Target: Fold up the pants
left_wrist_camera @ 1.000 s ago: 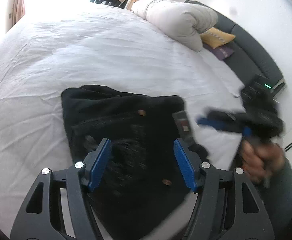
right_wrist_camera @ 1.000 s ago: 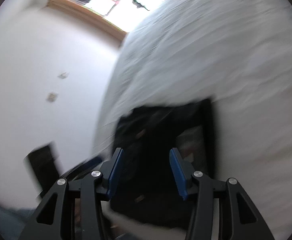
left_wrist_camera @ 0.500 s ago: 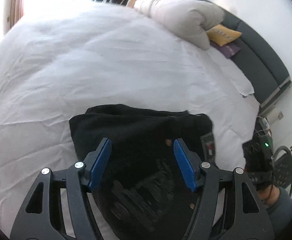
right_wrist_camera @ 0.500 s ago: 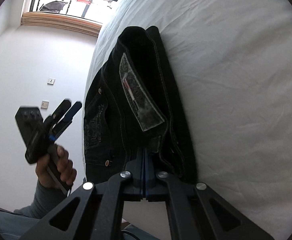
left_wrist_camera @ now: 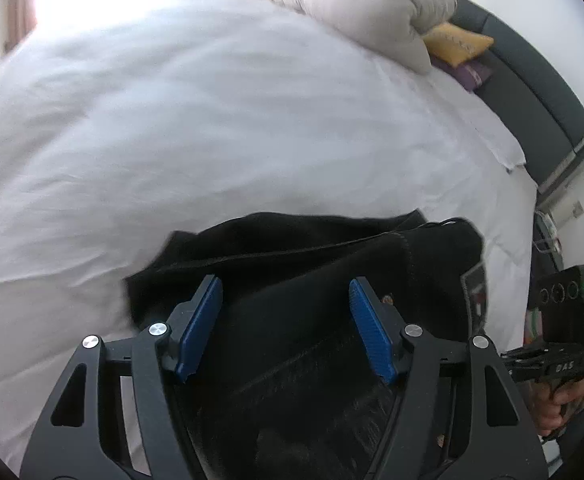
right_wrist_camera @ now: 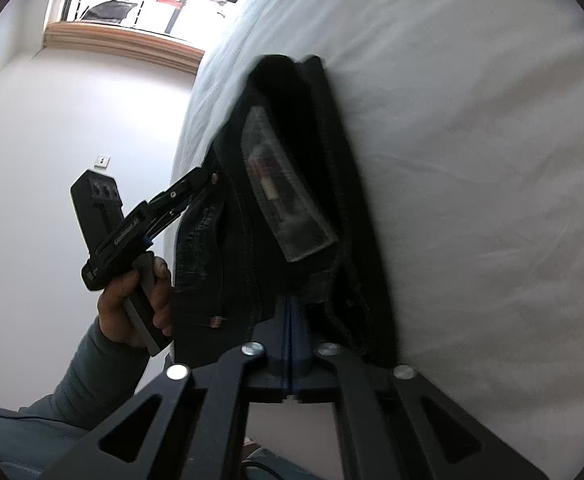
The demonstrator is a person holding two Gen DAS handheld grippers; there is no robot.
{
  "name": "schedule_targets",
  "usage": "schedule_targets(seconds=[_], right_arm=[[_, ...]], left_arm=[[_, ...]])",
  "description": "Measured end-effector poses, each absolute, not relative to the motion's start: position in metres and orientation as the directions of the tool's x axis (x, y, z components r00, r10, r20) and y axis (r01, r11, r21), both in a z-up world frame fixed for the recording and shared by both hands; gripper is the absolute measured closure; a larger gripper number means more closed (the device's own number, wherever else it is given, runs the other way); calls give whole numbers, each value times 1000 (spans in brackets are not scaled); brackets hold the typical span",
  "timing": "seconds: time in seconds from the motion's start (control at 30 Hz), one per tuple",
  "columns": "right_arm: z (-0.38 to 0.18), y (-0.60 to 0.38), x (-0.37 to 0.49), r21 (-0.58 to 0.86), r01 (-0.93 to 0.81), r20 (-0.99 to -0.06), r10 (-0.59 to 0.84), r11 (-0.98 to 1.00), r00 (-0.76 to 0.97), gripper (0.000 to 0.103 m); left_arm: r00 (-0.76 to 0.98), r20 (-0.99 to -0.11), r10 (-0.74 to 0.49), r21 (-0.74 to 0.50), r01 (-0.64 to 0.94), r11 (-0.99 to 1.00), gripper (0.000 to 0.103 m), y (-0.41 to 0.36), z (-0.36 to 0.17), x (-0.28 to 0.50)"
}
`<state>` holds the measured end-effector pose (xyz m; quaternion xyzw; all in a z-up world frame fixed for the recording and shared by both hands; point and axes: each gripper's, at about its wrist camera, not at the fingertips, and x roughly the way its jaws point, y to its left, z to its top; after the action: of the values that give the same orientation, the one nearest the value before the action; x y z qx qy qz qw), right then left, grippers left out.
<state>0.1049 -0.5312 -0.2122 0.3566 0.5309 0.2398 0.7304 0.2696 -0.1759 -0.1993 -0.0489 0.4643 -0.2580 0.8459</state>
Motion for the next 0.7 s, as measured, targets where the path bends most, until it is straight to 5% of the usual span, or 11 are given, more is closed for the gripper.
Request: schedule_targets(seconds=[0.07, 0.13, 0.53, 0.6, 0.67, 0.7], right_arm=[[-195, -529, 102, 781, -12, -585, 738, 624, 337, 49], [-178, -533, 99, 770, -59, -574, 730, 636, 370, 31], [-211, -554, 145, 695, 16, -676, 646, 719, 354, 28], [-212, -549, 151, 676, 6, -690, 631, 737, 354, 33], [-209, -544, 155, 649, 5, -715, 608, 761, 345, 51], [-210, -541, 157, 637, 7, -728, 598, 771, 334, 54]], left_arm=[[493, -710, -503, -336, 390, 857, 38, -160, -182, 248], [519, -697, -495, -333, 377, 864, 38, -145, -173, 227], [334, -775, -536, -473, 255, 843, 35, -120, -225, 196], [324, -777, -540, -477, 257, 841, 35, -122, -228, 199], [305, -780, -547, -492, 243, 836, 37, -123, -234, 202], [297, -779, -553, -497, 244, 832, 46, -124, -235, 203]])
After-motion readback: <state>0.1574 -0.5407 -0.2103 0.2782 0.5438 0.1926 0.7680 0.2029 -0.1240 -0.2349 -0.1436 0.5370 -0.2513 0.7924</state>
